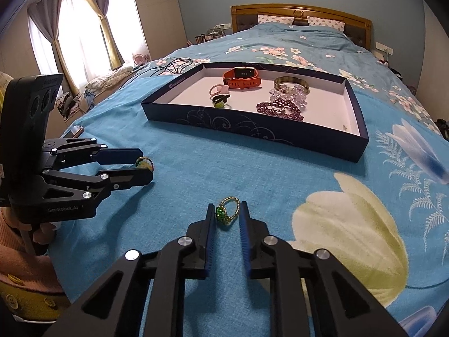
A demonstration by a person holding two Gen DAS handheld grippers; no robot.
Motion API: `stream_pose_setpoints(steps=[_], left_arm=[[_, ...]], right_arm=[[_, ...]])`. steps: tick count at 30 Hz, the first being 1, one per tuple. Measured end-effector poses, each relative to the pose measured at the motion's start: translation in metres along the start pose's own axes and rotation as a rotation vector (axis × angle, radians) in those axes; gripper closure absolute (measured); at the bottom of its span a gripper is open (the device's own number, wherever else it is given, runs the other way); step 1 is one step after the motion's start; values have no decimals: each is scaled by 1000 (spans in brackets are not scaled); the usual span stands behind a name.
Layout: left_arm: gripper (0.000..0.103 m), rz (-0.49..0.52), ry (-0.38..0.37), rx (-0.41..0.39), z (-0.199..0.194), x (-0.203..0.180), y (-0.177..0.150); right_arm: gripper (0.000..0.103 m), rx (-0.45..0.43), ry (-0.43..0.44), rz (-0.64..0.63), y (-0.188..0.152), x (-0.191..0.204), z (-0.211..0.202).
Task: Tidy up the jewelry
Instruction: 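Grasp the green-gem gold ring with the right tool while the left grasps the yellow-green ring, then lift both held rings and move them toward the tray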
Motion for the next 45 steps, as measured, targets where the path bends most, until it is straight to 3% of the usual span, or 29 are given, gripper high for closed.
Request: stream_pose_setpoints(steps=[5,8,31,45], left_arm=[[82,-12,10,1,0,3,0],[84,-18,6,0,-1,4,-1],[86,-62,9,-78,-18,4,14],[86,-27,33,-124,-26,-7,32]], right_arm=[[94,0,2,0,0,-1,0],[95,-1,1,-1,0,-1,0],[96,-70,-3,9,17,-8,-12],[96,-117,-5,-2,34,-8,-17]])
Point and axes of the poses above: each gripper's, at about its wrist camera, not at the fingertips, and z roughly the way its jaws point, x to its left, y to its top, the point moved 6 cm from there along z, roughly the way its jaws point, and after that the axes turned 2 degrees about z, right-handed, at the moved point
